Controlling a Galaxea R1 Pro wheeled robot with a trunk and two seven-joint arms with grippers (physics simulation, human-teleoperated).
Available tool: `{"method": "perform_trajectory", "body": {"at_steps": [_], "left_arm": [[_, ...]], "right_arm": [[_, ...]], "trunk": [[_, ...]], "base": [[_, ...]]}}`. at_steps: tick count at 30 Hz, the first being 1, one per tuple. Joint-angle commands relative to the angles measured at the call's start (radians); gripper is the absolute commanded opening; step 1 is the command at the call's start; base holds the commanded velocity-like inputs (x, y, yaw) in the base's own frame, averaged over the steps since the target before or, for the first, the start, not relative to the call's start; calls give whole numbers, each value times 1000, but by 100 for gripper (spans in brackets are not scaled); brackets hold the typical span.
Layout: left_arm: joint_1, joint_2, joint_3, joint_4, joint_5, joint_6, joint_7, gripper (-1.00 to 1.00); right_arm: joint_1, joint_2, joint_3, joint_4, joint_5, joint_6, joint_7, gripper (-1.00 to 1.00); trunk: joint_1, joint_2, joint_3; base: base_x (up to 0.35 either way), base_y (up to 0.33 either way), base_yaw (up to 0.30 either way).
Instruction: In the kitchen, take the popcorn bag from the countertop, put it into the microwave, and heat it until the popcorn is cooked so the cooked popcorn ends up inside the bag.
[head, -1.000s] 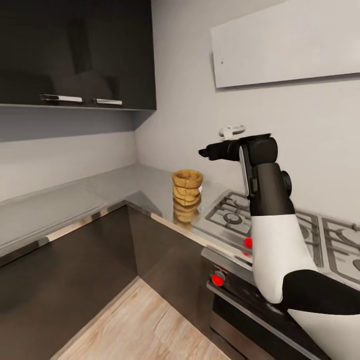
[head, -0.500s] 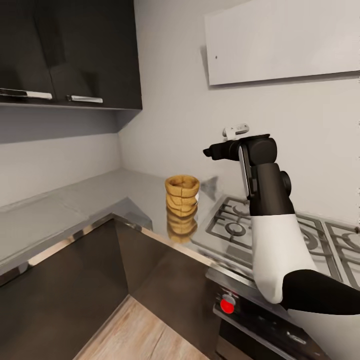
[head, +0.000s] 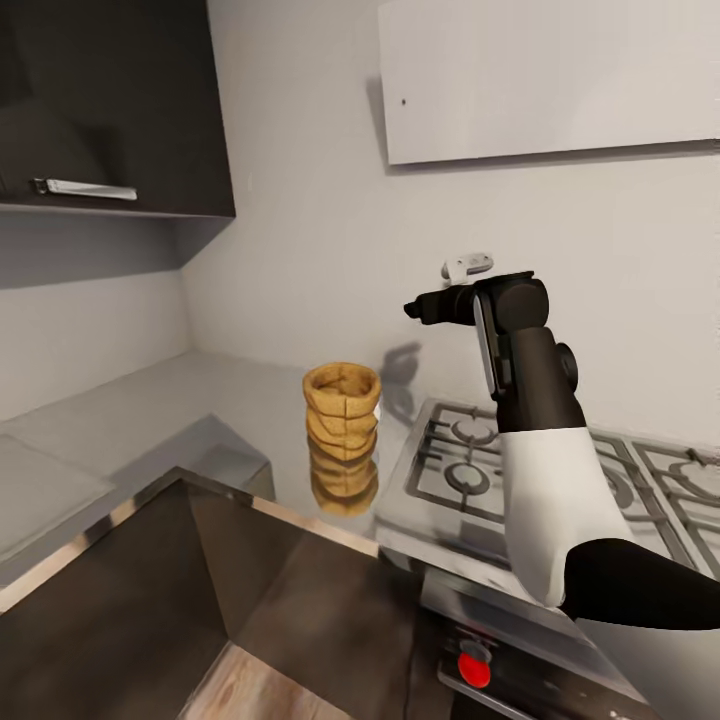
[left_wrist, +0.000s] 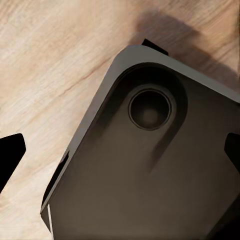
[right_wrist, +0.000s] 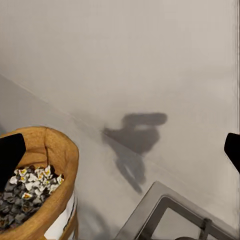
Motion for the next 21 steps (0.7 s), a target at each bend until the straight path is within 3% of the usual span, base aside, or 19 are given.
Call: {"method": "perform_trajectory", "body": {"at_steps": [1,13,21], "left_arm": [[0,0,7,-1,-4,-2,1,100],[0,-1,3,1,-7,-1,1,100],[0,-2,1,1,-8,-1,1,100]], "right_arm": [[-1,1,0,0,10,3,8,100],[-1,1,-1,8,10,3,4,100],[-1,1,-1,52,9,3,5,100]], "trunk": [[0,-1,-1],[0,-1,-1],[0,-1,-1]], "base": [[273,244,-300],[175,303,-300],[11,338,-49]]}}
